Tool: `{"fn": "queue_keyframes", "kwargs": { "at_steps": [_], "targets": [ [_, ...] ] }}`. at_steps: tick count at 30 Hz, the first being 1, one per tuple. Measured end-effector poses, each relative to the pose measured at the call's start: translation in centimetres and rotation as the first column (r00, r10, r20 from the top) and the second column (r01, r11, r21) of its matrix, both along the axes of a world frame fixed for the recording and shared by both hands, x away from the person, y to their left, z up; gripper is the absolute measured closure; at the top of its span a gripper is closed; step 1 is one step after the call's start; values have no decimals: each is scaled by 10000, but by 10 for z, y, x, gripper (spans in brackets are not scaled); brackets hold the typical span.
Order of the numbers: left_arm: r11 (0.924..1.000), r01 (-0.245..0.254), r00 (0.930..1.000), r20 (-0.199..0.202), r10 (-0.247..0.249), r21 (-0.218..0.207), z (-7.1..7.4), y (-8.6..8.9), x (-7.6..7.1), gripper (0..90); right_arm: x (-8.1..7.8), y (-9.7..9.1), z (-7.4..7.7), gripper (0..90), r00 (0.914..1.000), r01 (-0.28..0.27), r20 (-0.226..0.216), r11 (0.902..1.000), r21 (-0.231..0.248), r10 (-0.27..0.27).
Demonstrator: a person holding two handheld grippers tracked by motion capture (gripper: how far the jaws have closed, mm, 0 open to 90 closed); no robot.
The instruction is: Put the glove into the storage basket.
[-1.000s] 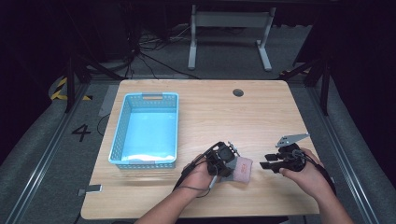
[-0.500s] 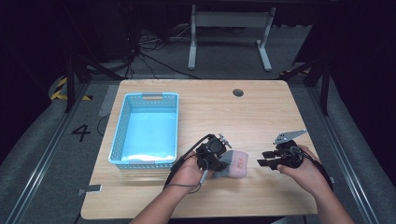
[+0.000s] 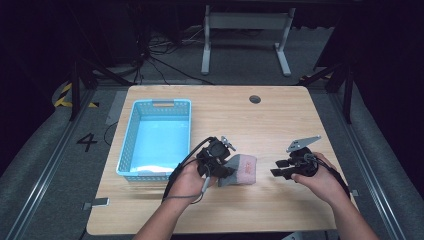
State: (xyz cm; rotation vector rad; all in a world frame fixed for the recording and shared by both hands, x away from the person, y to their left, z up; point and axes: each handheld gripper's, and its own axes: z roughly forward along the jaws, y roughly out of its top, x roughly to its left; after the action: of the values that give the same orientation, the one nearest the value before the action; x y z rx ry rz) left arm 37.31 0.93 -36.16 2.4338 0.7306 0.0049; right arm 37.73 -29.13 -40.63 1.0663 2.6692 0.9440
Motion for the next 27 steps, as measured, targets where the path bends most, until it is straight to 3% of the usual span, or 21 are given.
{"fn": "queue_keyframes", "kwargs": {
  "at_steps": [8,16,27],
  "targets": [
    [9992,-146,9998,119,151,-373,14,14,-1,676,0,3,0,557,10000,-92,32,10000,-38,92],
    [9984,-303,9990,304,318,-469,26,26,-4,676,-1,4,-2,553,9999,-157,-34,9999,-63,157],
    [9948,-548,9960,654,605,-864,56,51,-3,676,-3,5,-2,549,9999,-124,-23,9999,-87,124]
  ]
}}
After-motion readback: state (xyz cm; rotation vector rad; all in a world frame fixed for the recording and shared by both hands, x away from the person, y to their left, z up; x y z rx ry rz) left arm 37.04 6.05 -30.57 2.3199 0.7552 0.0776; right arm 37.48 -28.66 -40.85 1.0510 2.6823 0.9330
